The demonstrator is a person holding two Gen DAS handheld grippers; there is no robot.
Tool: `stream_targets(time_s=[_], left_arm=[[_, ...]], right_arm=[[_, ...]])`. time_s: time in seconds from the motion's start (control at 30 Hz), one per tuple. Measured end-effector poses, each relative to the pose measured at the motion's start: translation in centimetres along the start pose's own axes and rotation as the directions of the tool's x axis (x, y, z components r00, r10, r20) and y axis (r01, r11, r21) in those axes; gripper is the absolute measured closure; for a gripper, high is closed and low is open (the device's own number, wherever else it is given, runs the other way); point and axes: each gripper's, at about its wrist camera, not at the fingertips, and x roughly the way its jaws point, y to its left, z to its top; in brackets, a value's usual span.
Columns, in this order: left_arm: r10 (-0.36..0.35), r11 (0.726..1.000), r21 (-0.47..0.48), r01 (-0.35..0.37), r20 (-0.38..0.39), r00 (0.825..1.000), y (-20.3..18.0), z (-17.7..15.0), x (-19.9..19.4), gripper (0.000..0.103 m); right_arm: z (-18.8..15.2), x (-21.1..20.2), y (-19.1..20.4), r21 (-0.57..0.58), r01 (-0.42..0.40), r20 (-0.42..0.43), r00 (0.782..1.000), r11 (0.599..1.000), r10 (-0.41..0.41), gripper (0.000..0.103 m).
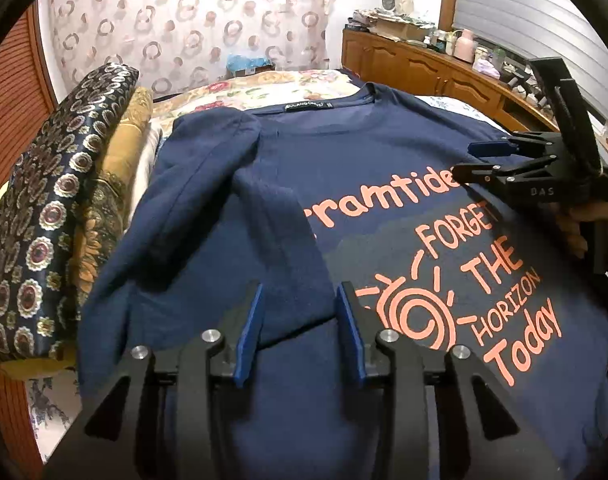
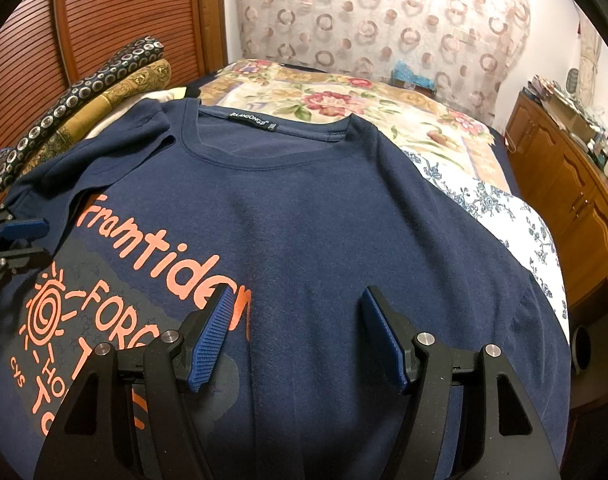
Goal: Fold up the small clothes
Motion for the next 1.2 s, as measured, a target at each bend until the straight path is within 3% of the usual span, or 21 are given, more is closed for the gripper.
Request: stream_targets(time_s=[0.13,0.2,0.27,0.43,0.63,0.87,1.07,1.2], left_arm=[[0.000,1.000,0.009,0.000,0.001,1.000,-0.3,0.0,0.2,0.061],[-0.012,1.000,0.009,0.012,-0.002,1.000,-0.4,0.0,0.3,0.051],[-0.017,1.000,0.024,0.018,-0.007,1.000,-0.8,0.1,0.5,0.048],[-0.025,0.999,0.022,0.025,-0.009,1.000,-0.6,0.1,0.3,0.045],[-0.013,1.000,0.025,0.014,-0.010,1.000,-0.8,0.3,0.4,0.043],[-0.001,1.000,0.022,0.001,-0.011,1.000,-0.9,0.2,0.6,0.039],[0.001,1.000,0.013,-0.001,-0.013,1.000,-0.8,0.3,0.7,0.037],[0.004,1.000,0.014,-0.004,-0.013,1.000,-0.7,0.3,0.7,0.037]], right_arm=[[0.0,-0.1,0.3,-0.010,0.024,0.008,1.000,1.000,-0.024,0.035],[-0.2,-0.3,0.4,-0.025,0.048,0.015,0.999,0.999,-0.047,0.035],[-0.4,-0.6,0.5,-0.026,0.066,0.023,0.998,0.997,-0.066,0.035],[-1.8,-3.2,-1.1,0.034,0.020,0.049,0.999,0.999,-0.022,0.035],[-4.7,-8.1,-5.5,0.095,0.066,0.096,0.993,0.993,-0.075,0.035],[-9.2,-11.2,-13.1,0.225,0.174,0.045,0.981,0.959,-0.188,0.035],[-12.3,-12.1,-16.5,0.315,0.185,0.019,0.979,0.931,-0.201,0.035],[-13.7,-12.3,-17.6,0.367,0.140,0.025,0.987,0.920,-0.160,0.035]])
